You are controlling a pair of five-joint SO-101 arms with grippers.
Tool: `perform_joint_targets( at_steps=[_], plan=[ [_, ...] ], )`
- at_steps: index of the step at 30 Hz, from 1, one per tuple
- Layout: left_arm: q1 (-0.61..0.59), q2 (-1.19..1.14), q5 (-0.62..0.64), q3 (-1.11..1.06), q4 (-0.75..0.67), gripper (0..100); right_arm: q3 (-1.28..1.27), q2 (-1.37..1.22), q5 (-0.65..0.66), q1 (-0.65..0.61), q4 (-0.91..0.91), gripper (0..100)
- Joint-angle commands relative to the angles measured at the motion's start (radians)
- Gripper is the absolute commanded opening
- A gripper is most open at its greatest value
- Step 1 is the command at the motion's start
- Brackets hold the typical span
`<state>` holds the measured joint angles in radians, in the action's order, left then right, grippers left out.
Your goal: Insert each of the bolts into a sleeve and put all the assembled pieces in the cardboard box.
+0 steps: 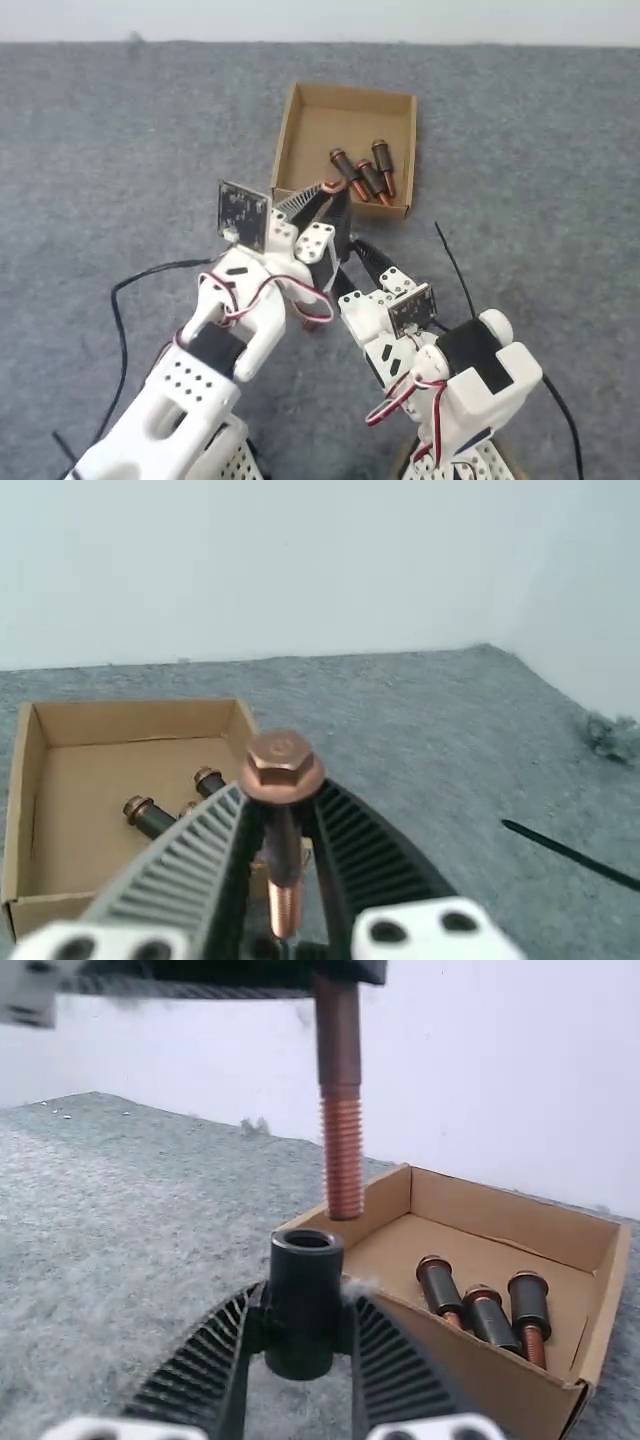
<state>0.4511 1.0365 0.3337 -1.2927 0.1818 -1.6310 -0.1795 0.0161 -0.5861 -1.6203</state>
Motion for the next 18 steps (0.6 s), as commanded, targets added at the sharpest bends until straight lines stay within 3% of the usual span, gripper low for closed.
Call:
perform_joint_targets(
  at_steps=[1, 8, 18],
  plan=[
    [0.006, 0.109, 0.006, -0.005, 0.043, 4, -0.021, 0.005, 0.011, 0.016, 0.005, 1.0],
    [-0.003, 0.157, 0.006, -0.027, 0.049, 4, -0.021, 0.005, 0.011, 0.016, 0.005, 1.0],
    [-0.003, -0.043, 0.006, 0.081, 0.046, 4, -0.021, 0.005, 0.011, 0.018, 0.005, 1.0]
  ],
)
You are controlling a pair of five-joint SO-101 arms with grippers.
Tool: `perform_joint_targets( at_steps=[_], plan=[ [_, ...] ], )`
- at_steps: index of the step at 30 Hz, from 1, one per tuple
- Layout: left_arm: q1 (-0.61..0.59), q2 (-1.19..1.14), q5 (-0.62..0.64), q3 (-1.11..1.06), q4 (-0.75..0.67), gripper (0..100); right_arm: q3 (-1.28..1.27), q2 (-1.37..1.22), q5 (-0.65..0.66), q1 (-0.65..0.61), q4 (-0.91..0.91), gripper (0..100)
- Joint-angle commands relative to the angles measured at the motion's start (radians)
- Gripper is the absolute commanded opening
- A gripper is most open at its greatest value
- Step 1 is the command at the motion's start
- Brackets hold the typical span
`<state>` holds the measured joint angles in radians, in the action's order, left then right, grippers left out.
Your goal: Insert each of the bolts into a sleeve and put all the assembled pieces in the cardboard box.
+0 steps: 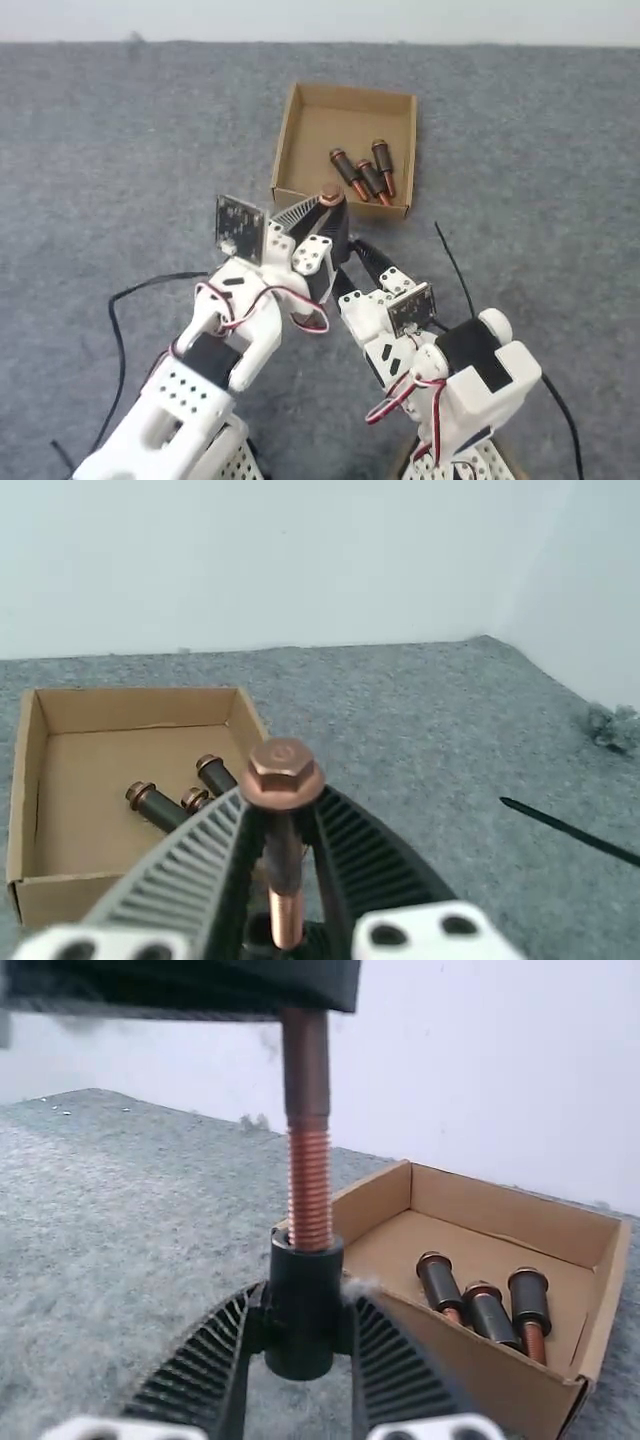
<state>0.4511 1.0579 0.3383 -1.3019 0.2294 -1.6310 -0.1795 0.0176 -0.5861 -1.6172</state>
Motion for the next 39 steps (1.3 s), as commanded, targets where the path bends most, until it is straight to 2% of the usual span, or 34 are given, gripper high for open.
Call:
perform_joint_targets(
  at_steps=[1, 5, 15, 18, 23, 39],
  plan=[
    [-0.003, -0.086, 0.002, 0.099, -0.002, 4, -0.021, 0.005, 0.009, 0.018, 0.002, 1.0],
    [-0.018, -0.098, 0.002, 0.105, 0.002, 4, -0.021, 0.005, 0.011, 0.018, 0.002, 1.0],
    [-0.015, 0.035, 0.002, 0.021, 0.003, 4, -0.021, 0.005, 0.011, 0.018, 0.002, 1.0],
    [-0.018, 0.035, -0.002, 0.008, 0.003, 4, -0.021, 0.005, 0.011, 0.018, 0.002, 1.0],
    [-0.014, 0.035, -0.077, -0.018, 0.003, 4, -0.021, 0.005, 0.011, 0.018, 0.002, 1.0],
    [-0.012, 0.034, -0.077, -0.058, 0.000, 4, -0.021, 0.005, 0.011, 0.018, 0.002, 0.9]
  ],
)
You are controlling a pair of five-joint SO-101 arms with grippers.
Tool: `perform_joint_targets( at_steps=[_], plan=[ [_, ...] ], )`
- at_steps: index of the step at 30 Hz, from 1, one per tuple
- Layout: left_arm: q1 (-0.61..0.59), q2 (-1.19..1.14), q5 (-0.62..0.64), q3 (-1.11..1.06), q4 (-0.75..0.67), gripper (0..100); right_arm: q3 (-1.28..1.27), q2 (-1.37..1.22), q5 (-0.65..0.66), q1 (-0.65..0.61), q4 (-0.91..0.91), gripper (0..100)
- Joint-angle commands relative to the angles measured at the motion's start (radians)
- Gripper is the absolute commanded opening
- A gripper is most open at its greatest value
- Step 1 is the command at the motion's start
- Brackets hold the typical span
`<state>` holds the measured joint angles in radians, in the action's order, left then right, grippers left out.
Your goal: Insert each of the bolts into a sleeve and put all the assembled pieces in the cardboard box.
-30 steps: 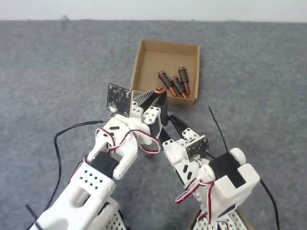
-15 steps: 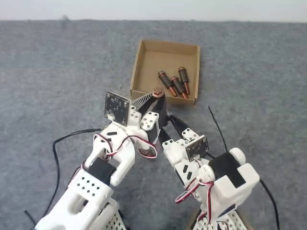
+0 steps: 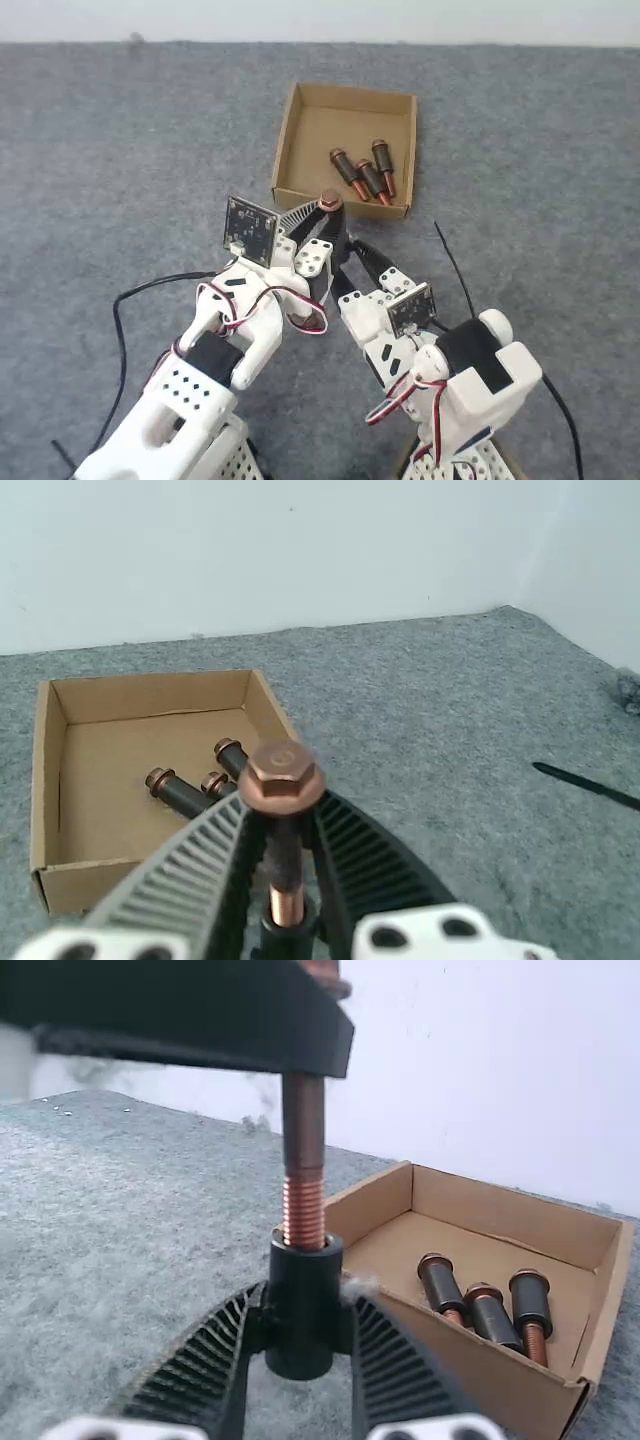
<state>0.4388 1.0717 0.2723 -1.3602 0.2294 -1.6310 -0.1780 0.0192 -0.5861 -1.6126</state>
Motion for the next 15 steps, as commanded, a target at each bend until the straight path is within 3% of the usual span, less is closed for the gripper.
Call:
perform_joint_targets(
  at_steps=[1, 11, 15],
  plan=[
    [0.000, 0.020, -0.012, -0.008, 0.000, 4, -0.021, 0.004, 0.009, 0.018, -0.002, 0.9],
    [0.003, 0.011, -0.046, -0.028, 0.031, 4, -0.021, 0.004, 0.009, 0.018, -0.001, 0.7],
    [0.029, -0.100, -0.048, -0.015, 0.034, 4, -0.021, 0.004, 0.009, 0.018, -0.001, 0.7]
  ],
)
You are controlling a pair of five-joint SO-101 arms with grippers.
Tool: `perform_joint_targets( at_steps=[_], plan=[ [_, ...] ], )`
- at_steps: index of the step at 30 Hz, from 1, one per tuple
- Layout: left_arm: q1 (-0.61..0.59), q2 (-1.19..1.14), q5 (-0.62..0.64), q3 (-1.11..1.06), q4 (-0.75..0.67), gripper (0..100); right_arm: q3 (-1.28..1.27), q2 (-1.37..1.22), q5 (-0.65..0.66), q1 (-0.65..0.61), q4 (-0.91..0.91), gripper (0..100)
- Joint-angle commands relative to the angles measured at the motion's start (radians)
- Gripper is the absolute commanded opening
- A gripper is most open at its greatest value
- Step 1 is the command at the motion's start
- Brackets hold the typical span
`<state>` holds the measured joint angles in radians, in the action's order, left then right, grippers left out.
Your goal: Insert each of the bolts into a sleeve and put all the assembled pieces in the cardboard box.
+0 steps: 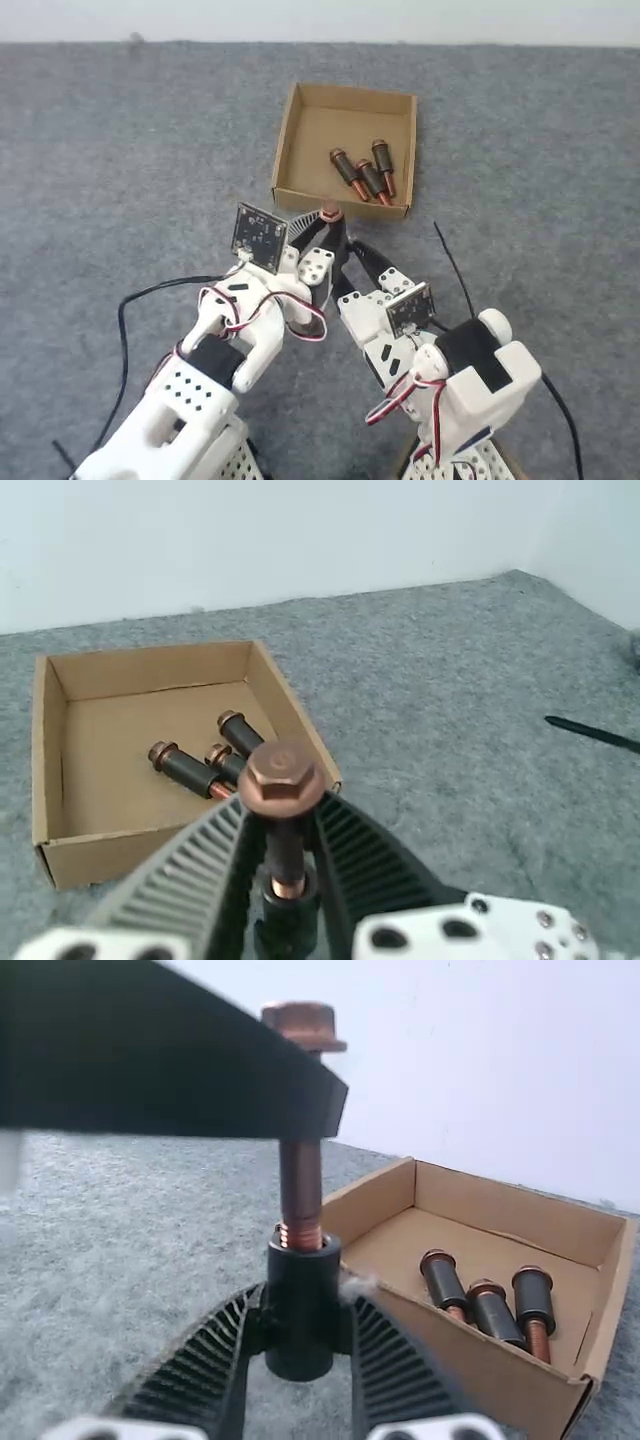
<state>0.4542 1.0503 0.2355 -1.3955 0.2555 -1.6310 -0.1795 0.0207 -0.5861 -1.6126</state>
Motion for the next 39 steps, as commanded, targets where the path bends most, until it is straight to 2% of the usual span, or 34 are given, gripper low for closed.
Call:
perform_joint_targets(
  at_steps=[1, 7, 26, 28, 33, 39],
  plan=[
    [0.014, -0.118, -0.012, 0.039, 0.008, 4, -0.021, 0.005, 0.008, 0.019, -0.001, 0.7],
    [0.015, -0.276, -0.014, 0.099, 0.008, 4, -0.021, 0.005, 0.008, 0.019, -0.001, 0.7],
    [0.014, -0.147, -0.011, 0.044, 0.006, 5, -0.021, 0.005, 0.008, 0.019, -0.001, 0.7],
    [0.011, -0.143, -0.009, 0.044, 0.008, 7, -0.021, 0.005, 0.008, 0.019, -0.001, 0.7],
    [0.011, -0.141, -0.006, 0.021, 0.014, 19, -0.021, 0.005, 0.008, 0.019, 0.019, 0.7],
    [0.011, -0.141, -0.009, 0.013, 0.014, 18, -0.021, 0.005, 0.008, 0.019, 0.054, 0.7]
  ],
)
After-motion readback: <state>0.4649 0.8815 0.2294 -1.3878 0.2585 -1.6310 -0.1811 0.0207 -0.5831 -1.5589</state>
